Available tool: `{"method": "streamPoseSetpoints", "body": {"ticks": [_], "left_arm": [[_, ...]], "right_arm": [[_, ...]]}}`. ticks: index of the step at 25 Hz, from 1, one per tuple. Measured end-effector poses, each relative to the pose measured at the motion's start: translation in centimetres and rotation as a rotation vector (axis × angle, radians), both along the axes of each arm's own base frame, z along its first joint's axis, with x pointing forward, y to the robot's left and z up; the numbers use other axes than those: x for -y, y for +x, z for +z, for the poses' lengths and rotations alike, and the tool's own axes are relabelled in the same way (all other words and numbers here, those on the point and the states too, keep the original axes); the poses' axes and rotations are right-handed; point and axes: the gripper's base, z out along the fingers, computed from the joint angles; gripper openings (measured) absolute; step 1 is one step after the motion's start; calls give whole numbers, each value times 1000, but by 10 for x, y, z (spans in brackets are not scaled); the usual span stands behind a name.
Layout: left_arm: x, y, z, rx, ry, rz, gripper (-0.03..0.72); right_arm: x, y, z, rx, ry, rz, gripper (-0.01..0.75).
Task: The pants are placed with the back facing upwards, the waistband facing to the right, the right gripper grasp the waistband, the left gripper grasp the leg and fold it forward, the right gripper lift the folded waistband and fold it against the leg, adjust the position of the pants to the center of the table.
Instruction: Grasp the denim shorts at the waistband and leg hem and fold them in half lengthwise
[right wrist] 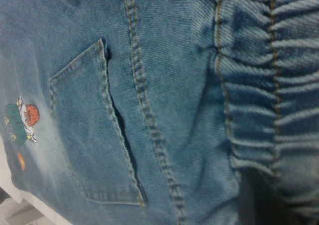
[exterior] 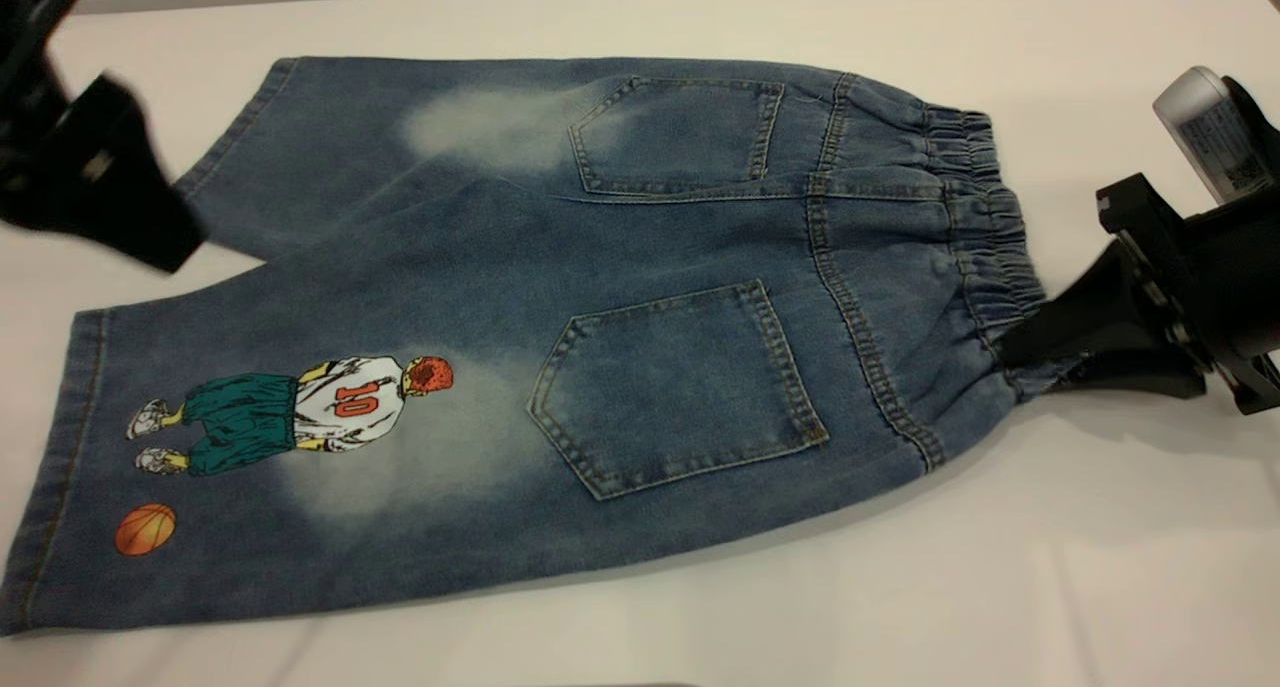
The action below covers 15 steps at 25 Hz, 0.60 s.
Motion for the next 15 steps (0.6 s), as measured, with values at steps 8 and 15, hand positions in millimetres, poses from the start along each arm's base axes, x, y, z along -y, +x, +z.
{"method": "streamPoseSetpoints", "body": {"ticks": [8,15], "left_arm": [[-22,-38,-62,-239,228,-85,517],[-23,-37,-98,-272,230,-30,517]], "right_arm": [[-1,1,1,7,12,-6,35],[-1,1,2,21,19,-4,37]]}}
